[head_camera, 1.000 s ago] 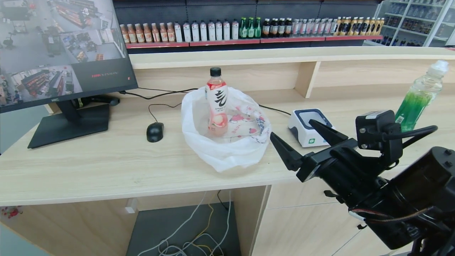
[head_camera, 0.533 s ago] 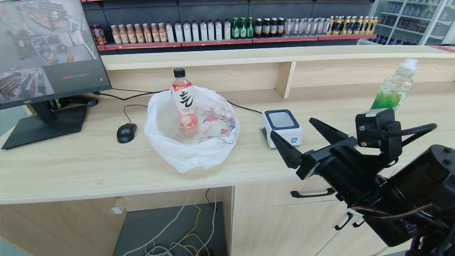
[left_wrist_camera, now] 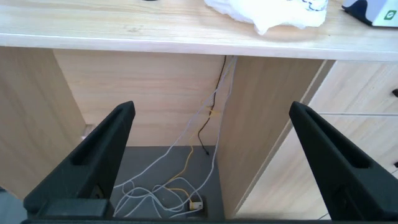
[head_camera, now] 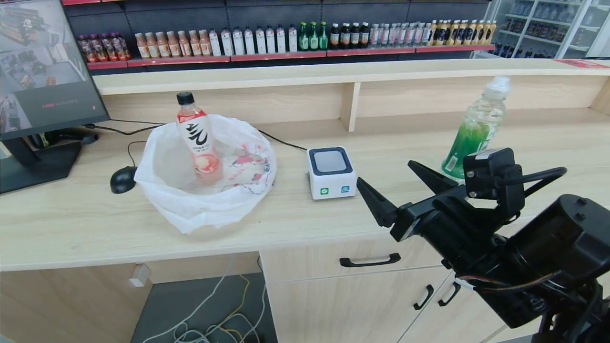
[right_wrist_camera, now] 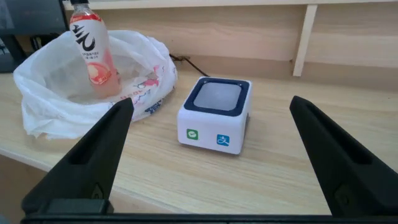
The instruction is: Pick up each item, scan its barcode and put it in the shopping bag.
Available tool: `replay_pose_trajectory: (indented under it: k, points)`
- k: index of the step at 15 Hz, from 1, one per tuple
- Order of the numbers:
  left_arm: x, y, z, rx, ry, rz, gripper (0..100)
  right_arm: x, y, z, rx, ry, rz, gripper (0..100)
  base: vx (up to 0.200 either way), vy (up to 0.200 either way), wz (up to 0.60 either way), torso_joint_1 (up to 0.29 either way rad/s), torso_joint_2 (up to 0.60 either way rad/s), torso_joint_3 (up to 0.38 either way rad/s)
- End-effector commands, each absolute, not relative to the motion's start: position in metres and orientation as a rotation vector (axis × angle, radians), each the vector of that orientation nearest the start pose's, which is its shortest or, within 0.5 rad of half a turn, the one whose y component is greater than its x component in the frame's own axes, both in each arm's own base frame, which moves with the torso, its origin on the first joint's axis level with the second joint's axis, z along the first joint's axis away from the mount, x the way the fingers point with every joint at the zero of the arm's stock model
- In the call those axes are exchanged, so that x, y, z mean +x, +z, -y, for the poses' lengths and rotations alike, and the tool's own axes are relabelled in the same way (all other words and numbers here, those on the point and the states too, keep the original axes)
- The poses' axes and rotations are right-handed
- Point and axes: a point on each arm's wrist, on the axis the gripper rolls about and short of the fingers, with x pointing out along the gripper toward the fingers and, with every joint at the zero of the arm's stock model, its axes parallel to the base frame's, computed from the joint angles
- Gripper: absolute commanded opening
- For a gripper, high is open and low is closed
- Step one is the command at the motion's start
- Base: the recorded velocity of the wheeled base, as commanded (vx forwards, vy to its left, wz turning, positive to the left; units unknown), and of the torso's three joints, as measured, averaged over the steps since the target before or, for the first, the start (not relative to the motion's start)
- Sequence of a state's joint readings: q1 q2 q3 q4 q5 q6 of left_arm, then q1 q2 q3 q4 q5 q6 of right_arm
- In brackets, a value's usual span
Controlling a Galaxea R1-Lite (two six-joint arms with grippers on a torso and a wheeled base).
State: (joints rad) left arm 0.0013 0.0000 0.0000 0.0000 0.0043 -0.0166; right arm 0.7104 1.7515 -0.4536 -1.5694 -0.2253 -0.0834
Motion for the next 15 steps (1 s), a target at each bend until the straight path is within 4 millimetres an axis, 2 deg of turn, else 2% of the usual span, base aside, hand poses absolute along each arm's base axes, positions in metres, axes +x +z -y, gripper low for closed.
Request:
replay_pose_trajectory:
  k: [1, 14, 15]
  points:
    - [-0.0228, 0.0755, -0.0001, -0.017, 0.006, 0.0, 100, 0.2104, 0.1722, -0.1749, 0.04, 0.473, 0.257, 100, 0.0, -0.2, 0.0, 0.002, 0.0, 0.002]
    - [-0.0228, 0.0755, -0.0001, -0.015, 0.006, 0.0, 100, 0.2181, 0.1691, -0.1803, 0.049, 0.472, 0.25, 100, 0.0, -0.2, 0.0, 0.003, 0.0, 0.002]
    - [-0.0228, 0.0755, -0.0001, -0.014, 0.006, 0.0, 100, 0.2182, 0.1687, -0.1805, 0.048, 0.472, 0.249, 100, 0.0, 0.0, 0.0, 0.0, 0.0, 0.0]
